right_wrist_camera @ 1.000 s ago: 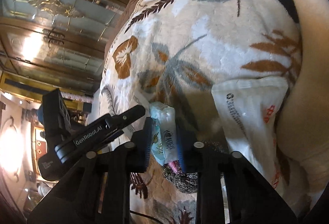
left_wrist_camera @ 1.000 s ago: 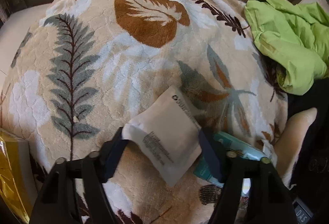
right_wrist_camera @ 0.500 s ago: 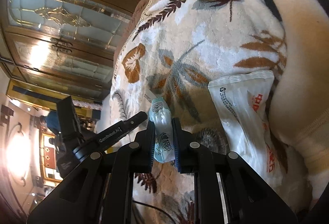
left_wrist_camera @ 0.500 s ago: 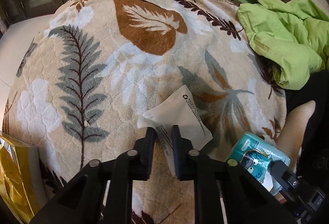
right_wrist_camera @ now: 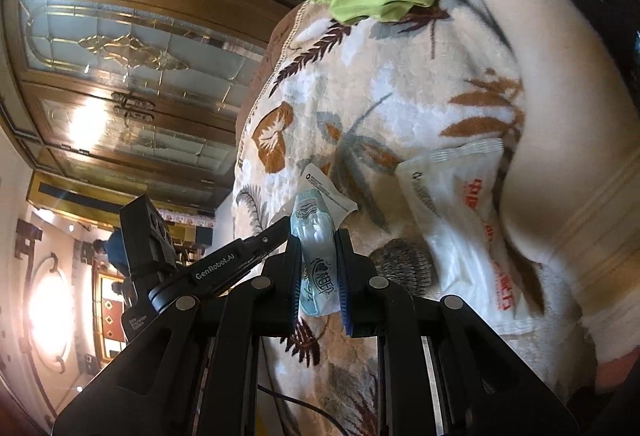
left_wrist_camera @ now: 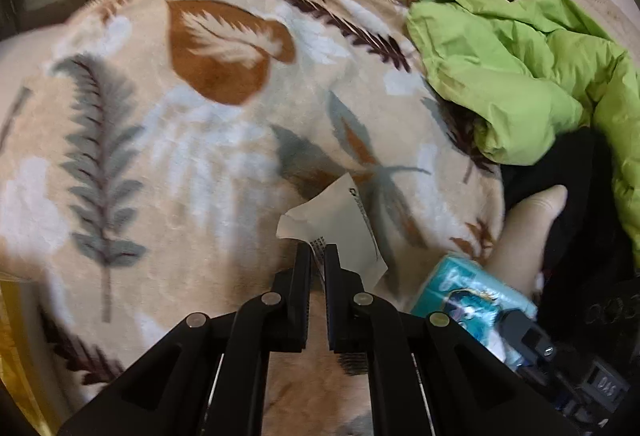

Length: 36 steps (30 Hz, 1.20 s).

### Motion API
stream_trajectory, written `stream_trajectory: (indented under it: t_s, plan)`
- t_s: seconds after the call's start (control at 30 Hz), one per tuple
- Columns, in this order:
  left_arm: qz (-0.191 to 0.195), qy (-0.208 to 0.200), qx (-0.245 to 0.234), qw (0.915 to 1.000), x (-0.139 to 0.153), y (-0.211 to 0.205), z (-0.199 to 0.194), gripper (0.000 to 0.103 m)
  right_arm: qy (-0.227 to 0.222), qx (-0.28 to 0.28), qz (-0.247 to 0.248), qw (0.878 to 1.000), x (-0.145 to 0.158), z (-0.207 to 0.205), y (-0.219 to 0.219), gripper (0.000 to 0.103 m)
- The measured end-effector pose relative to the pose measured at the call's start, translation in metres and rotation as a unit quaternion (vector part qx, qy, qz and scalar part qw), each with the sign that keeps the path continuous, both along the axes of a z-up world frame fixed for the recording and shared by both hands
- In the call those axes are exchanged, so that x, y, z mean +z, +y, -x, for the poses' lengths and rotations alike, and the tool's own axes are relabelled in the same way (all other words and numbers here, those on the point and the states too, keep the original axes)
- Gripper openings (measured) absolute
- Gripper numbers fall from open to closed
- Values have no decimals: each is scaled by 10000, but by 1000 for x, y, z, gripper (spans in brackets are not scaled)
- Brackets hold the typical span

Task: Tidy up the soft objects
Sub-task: 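Lift the white packet with the left gripper while the right gripper lifts the teal packet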

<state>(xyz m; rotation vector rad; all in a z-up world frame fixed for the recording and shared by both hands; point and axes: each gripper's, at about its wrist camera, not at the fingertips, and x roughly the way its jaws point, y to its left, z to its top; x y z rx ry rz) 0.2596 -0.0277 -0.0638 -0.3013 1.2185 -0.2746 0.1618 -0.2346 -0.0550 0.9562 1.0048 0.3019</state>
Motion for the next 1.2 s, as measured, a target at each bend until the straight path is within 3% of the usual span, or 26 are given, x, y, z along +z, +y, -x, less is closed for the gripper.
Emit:
stream_trajectory:
  t_s: [0.17,0.27,0.33,0.47,0.57,0.6,0.63,0.8,0.97,1.07,1.2]
  plan:
    - [144,82,1,9999,-7,-11,-5,7,15,-35,-61,10000,-1,4,-6,15]
    - [556,271,-16,9981,-13,-17,-7,22,-5,-93,-78,9999,-1,4,-13,15]
    - [581,312,-37,9978,-16,-23,-9,43,0,-116,-110,9999,-1,5,-17,15]
    - [598,308,-32,9977,-20,-30,-10,45,33,-147,-140,9998,-3,7,-21,15]
    - [289,280,-87,9992,-19,-35,-10,38,38,-153,-90,9998,-3,9,-23,15]
    - [143,250,-111,9995,-18,-37,-9,20,45,-159,-104,9998,-3,9,-23,15]
    - [34,222,-160,9996,-17,-38,-9,17,47,-161,-128,9998,-3,9,-23,15]
    - [102,106,-220,9996,-9,-28,-3,4,32,-113,-147,9998,0,11,-18,15]
    - [407,128,-240,9988,-3,-19,3,1,-11,-123,-196,9997,5,19,-16,15]
    - [691,241,-511,9960,-4,-28,3,1,-27,-190,-171,9997,9,24,-19,15]
    - [882,198,-506,9946,-4,-38,2,3,-31,-273,-161,9995,10,27,-28,15]
